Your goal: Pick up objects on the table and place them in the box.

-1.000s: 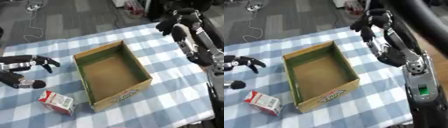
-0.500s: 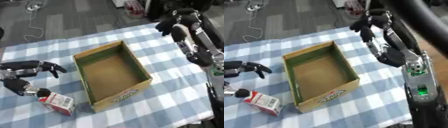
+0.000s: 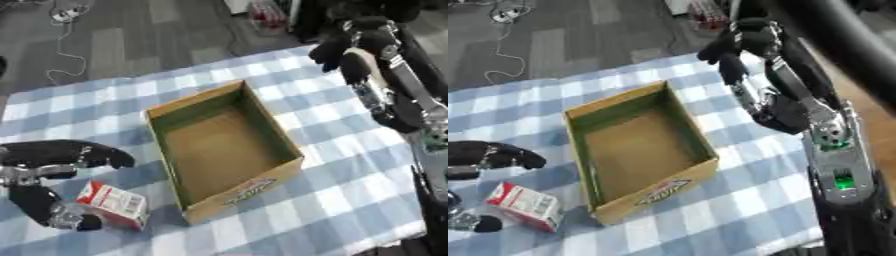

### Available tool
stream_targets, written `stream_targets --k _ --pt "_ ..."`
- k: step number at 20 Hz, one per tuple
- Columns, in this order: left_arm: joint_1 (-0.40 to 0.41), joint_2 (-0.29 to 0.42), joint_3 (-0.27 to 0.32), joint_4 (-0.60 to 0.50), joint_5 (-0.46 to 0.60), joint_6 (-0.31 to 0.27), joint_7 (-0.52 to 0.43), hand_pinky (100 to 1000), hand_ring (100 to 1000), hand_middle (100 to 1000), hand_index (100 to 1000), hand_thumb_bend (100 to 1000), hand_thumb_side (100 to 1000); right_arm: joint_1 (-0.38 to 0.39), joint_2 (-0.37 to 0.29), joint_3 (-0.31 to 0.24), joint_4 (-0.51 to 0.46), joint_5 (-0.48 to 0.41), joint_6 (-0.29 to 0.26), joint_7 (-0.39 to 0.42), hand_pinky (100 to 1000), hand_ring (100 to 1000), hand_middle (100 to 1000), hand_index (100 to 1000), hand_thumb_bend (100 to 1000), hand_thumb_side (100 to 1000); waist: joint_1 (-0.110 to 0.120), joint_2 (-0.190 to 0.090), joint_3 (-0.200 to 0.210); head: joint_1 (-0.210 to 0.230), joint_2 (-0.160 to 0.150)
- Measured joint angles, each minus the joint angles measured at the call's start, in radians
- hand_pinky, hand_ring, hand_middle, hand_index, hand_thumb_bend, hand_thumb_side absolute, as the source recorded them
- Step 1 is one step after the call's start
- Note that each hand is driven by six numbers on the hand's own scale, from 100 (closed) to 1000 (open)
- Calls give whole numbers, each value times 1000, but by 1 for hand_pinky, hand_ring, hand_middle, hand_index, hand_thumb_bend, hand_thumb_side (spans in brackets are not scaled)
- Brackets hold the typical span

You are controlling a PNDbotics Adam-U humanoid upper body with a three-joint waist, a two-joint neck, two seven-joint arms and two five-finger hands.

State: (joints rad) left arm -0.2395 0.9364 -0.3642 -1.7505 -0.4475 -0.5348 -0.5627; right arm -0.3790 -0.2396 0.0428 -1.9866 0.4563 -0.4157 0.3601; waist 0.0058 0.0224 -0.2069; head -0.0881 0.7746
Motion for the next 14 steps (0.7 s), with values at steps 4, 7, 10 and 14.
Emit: stream_targets --k 4,7,10,14 --pt "40 26 4 -60 -82 -25 25 1000 883 953 1000 469 858 0 0 0 0 -3 0 1 391 439 512 683 100 1000 -1 0 6 -1 0" --pt "59 48 9 -92 -147 -43 43 1000 886 956 999 466 862 0 -1 0 0 -3 1 2 391 439 512 683 100 1000 -2 0 7 -1 0" --pt "72 57 12 -102 -211 -63 63 1000 884 954 997 460 869 0 -1 0 0 -3 1 2 391 439 513 684 100 1000 -2 0 8 -5 0" --pt "74 57 12 -100 -263 -88 87 1000 889 955 995 461 870 0 -1 0 0 -3 1 3 391 439 513 684 100 1000 -2 1 9 -9 0"
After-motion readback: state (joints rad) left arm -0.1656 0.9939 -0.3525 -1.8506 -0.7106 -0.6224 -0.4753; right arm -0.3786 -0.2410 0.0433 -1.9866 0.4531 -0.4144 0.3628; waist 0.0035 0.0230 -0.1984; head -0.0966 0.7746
